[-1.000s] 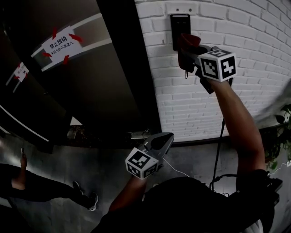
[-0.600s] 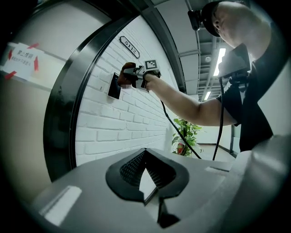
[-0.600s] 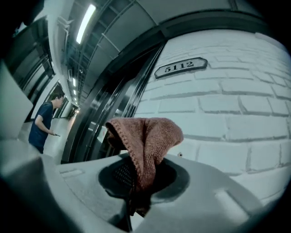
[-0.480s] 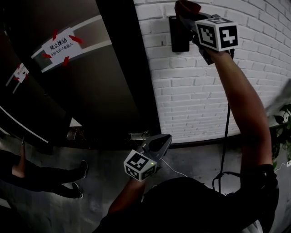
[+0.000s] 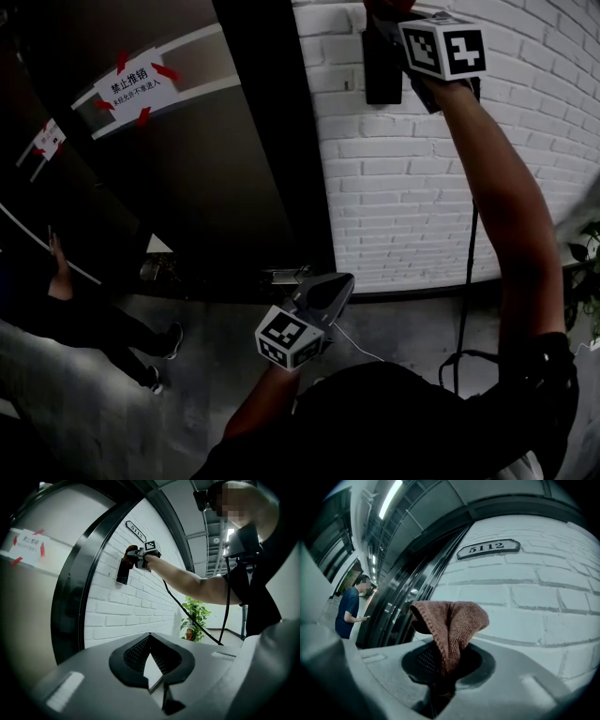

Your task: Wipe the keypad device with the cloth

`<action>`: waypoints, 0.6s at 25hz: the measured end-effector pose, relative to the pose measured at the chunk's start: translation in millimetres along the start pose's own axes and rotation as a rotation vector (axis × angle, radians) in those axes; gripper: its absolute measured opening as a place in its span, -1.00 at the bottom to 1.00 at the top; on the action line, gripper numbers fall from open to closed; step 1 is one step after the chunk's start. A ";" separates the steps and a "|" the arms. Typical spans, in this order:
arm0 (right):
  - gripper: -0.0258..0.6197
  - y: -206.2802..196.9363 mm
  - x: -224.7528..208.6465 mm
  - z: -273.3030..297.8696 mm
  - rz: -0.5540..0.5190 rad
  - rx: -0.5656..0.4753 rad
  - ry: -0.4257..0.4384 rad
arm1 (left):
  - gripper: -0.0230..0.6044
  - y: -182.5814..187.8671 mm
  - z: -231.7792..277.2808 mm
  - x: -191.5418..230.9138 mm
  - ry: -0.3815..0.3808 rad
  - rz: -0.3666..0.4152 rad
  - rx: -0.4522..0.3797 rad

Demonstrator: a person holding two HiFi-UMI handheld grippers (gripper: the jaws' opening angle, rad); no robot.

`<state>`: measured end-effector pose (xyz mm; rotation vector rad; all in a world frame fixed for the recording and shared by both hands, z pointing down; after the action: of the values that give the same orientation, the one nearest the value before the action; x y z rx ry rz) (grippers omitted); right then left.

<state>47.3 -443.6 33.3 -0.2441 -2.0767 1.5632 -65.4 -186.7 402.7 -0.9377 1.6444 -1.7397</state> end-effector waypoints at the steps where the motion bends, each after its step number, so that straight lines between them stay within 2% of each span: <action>1: -0.78 -2.8 -0.3 1.6 -0.001 0.006 -0.003 | -0.87 -0.4 -0.1 0.4 0.001 0.000 -0.001; 15: -0.78 -32.1 10.6 -2.3 -0.022 0.039 -0.001 | -0.87 -2.4 3.0 -0.4 -0.006 0.008 -0.009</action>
<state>44.8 -447.1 66.9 -0.2064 -2.0405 1.5895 -62.6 -188.0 405.0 -0.9383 1.6511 -1.7239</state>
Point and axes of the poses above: the fingertips, and each gripper's own axes: z forward along the fingers, x to its left, y out of its top, the point moved 3 cm from there along -z, backward along the fingers, and after that the axes turned 3 degrees about -x, right-handed, at the moved point
